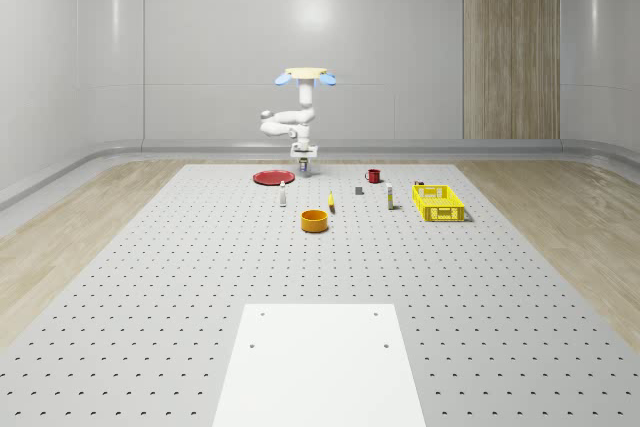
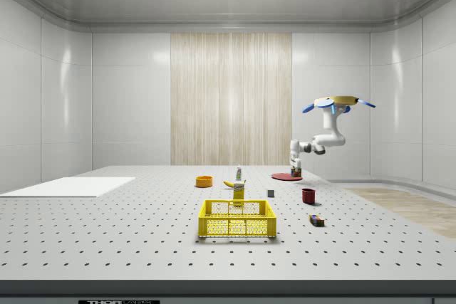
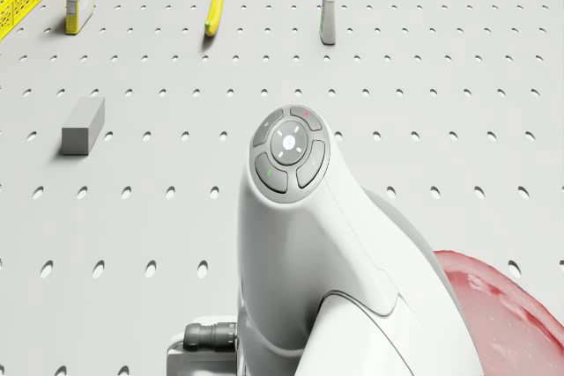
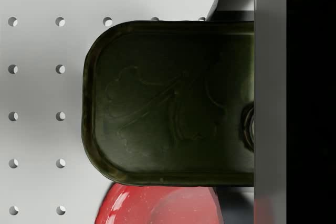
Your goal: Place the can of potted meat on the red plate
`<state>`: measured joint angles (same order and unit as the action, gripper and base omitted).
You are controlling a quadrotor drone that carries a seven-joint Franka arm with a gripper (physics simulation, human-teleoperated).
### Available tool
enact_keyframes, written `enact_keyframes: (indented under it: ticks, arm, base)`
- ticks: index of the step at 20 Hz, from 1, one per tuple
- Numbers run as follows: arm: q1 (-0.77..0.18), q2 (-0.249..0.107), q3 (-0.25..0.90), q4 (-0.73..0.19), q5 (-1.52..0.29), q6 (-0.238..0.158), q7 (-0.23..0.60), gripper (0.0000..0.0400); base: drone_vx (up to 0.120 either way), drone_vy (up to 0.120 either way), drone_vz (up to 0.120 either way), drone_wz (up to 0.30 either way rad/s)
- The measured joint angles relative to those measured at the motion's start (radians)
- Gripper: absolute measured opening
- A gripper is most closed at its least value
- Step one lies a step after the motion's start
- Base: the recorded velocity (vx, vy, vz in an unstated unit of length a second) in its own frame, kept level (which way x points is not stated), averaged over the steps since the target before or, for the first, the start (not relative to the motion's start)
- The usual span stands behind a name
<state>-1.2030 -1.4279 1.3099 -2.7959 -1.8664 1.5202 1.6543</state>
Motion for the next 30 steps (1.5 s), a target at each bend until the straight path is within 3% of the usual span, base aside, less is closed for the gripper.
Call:
enact_keyframes:
  ticks: [30]
  arm:
    - [-0.013, -0.047, 0.006, 0.003, 0.021, 0.043, 0.011, 0.0287]
  base:
    - [0.009, -0.120, 0.000, 0.000]
